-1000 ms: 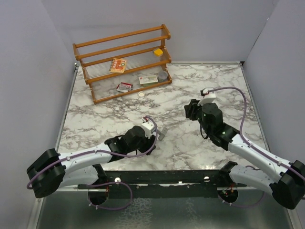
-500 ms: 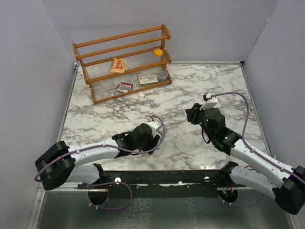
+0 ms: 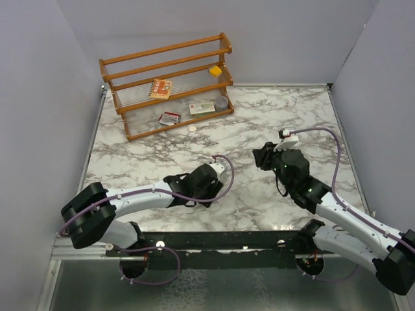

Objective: Sort the pills into containers

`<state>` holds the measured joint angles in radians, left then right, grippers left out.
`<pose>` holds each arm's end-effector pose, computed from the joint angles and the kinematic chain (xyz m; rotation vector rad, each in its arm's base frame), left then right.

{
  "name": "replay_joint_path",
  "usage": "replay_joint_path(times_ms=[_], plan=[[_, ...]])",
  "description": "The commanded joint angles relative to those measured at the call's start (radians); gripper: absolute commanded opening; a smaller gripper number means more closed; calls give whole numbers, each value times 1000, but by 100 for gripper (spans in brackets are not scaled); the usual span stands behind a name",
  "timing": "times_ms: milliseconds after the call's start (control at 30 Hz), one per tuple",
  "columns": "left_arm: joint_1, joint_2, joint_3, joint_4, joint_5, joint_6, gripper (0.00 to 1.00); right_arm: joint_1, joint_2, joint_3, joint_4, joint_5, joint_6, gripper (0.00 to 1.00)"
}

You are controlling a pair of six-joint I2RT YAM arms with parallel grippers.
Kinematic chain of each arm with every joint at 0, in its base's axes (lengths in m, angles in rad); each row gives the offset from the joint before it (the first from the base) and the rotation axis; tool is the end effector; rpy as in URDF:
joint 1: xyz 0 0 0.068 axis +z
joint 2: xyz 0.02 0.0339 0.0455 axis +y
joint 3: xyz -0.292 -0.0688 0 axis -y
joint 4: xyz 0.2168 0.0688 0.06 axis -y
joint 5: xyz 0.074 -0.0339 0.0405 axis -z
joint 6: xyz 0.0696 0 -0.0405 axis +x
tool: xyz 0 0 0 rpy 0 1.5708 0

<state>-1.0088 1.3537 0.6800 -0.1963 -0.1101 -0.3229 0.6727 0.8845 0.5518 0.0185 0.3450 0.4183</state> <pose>0.1430 -0.2128 0.2008 0.7893 2.3596 -0.4538 0.1650 0.1013 0.2822 -0.0024 1.8880 0.4271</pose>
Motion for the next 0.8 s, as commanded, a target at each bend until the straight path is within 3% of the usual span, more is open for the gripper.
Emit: replay_joint_path(times_ms=[0,767], plan=[[-11,17,48,-65,-37,16,0,-4,-34,-20,31,-29,13,34],[-37,107,159,-191,-71,24,0,-4,-55,-56,47,-39,11,34]])
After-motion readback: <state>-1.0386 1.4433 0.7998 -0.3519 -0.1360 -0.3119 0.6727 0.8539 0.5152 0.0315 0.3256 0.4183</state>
